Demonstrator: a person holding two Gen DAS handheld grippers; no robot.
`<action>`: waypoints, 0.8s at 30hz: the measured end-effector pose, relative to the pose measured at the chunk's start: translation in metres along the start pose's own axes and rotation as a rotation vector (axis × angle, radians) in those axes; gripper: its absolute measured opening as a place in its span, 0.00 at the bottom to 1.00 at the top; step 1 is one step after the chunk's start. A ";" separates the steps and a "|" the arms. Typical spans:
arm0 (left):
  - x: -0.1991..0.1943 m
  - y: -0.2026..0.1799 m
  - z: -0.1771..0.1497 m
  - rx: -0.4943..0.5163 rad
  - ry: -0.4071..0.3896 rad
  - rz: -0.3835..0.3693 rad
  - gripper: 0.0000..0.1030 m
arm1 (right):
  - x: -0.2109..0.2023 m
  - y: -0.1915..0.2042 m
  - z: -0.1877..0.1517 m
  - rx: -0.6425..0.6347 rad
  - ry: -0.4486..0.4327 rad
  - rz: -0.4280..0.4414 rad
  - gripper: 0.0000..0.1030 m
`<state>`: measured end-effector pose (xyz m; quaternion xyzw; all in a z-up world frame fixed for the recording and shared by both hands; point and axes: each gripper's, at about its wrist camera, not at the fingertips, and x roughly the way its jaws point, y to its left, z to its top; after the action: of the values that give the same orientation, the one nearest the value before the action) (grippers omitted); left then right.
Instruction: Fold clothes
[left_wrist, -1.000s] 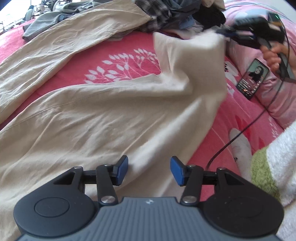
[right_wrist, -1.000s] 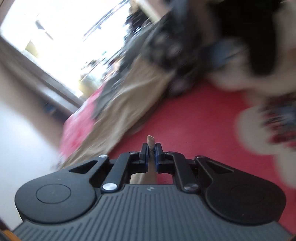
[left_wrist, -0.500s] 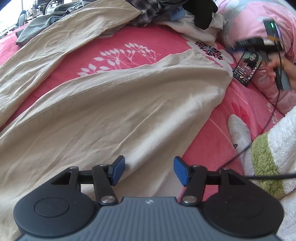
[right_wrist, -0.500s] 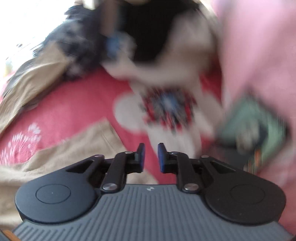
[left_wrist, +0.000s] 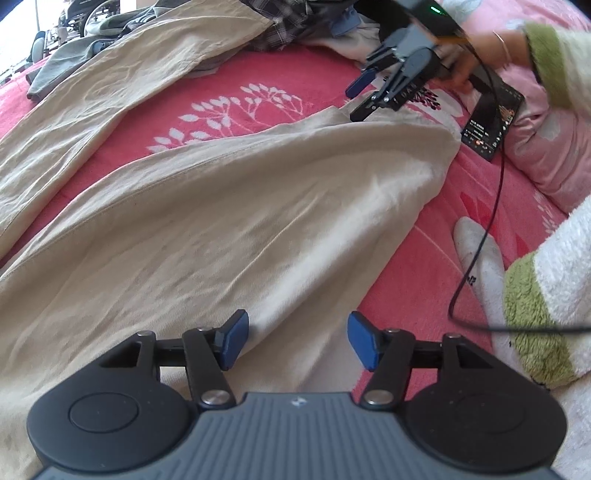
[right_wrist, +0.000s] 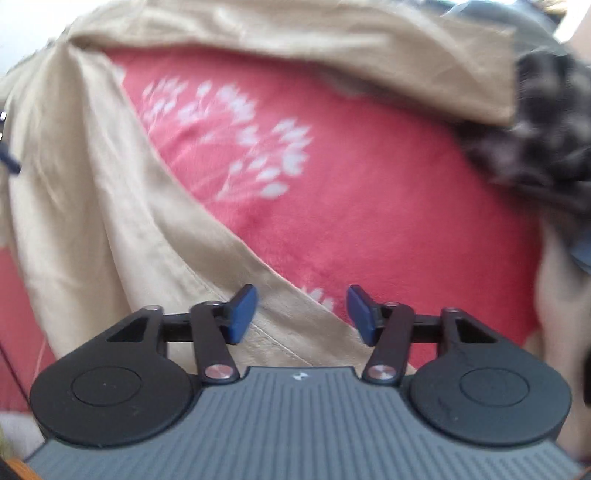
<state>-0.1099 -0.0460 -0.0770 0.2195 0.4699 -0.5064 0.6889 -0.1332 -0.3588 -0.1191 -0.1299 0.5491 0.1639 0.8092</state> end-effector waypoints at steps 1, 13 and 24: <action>0.001 0.000 0.000 0.005 0.001 -0.001 0.59 | 0.001 -0.004 0.004 0.020 0.028 0.036 0.57; 0.007 0.012 0.005 -0.015 -0.013 -0.034 0.59 | -0.012 0.035 0.009 -0.063 0.141 -0.055 0.05; 0.015 0.008 0.012 0.006 -0.013 -0.024 0.59 | 0.005 0.011 0.008 -0.129 0.037 -0.542 0.01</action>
<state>-0.0968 -0.0594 -0.0856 0.2128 0.4662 -0.5175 0.6853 -0.1298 -0.3450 -0.1211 -0.3264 0.4974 -0.0261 0.8034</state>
